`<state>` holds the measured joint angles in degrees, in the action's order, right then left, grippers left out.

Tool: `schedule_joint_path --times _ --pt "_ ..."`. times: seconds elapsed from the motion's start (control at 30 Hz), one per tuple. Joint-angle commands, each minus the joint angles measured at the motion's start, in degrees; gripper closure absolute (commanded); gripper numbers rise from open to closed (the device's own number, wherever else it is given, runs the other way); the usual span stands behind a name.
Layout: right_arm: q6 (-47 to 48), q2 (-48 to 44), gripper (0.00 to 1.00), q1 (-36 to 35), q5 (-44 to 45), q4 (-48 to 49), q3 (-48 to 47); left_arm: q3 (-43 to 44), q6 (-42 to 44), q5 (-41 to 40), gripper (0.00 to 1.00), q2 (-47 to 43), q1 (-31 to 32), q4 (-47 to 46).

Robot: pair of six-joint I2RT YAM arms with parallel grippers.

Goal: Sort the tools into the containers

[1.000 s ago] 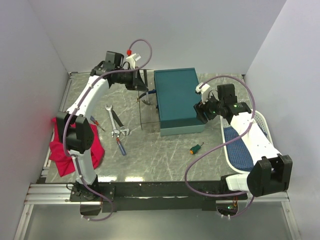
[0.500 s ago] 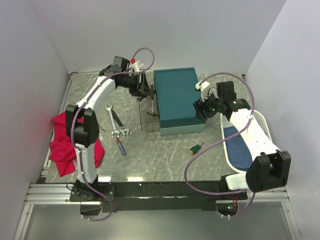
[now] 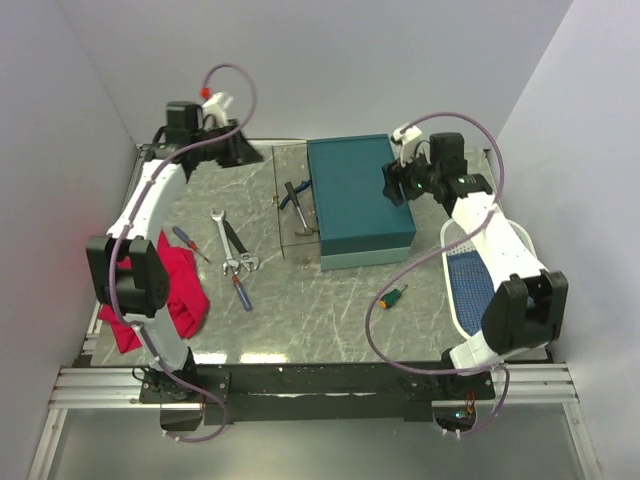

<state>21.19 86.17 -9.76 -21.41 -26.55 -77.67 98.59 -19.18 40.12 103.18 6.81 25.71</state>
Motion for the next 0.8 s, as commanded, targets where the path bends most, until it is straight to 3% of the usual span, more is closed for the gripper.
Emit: schedule_joint_path --times 0.0,0.07,0.1,0.13,0.17,0.2,0.77 --pt "-4.0 5.8 0.30 -0.9 2.9 4.6 -6.3 -4.8 3.4 -4.9 0.76 -1.6 -2.1 -4.5" --pt "-4.8 7.8 0.33 -1.1 4.4 5.1 -8.9 -6.1 4.8 -4.4 0.90 -0.4 -2.1 -5.1" --pt "-5.0 9.6 0.42 -1.4 5.1 5.3 -9.6 -6.6 5.9 -4.5 0.96 0.2 -2.1 -5.1" --pt "-5.2 10.6 0.57 -1.5 5.4 5.3 -10.1 -7.1 6.0 -4.5 0.99 1.5 -2.0 -5.7" --pt "-5.3 11.5 0.84 -1.6 5.8 5.2 -11.4 -7.2 6.1 -4.5 0.99 2.5 -2.0 -5.9" --pt "-5.6 13.1 1.00 -1.8 6.5 5.3 -11.8 -6.8 6.1 -4.3 0.99 3.4 -2.0 -6.1" --pt "-8.0 19.3 1.00 -3.2 4.4 4.3 -9.6 0.9 2.4 9.1 0.99 15.5 6.5 -11.9"
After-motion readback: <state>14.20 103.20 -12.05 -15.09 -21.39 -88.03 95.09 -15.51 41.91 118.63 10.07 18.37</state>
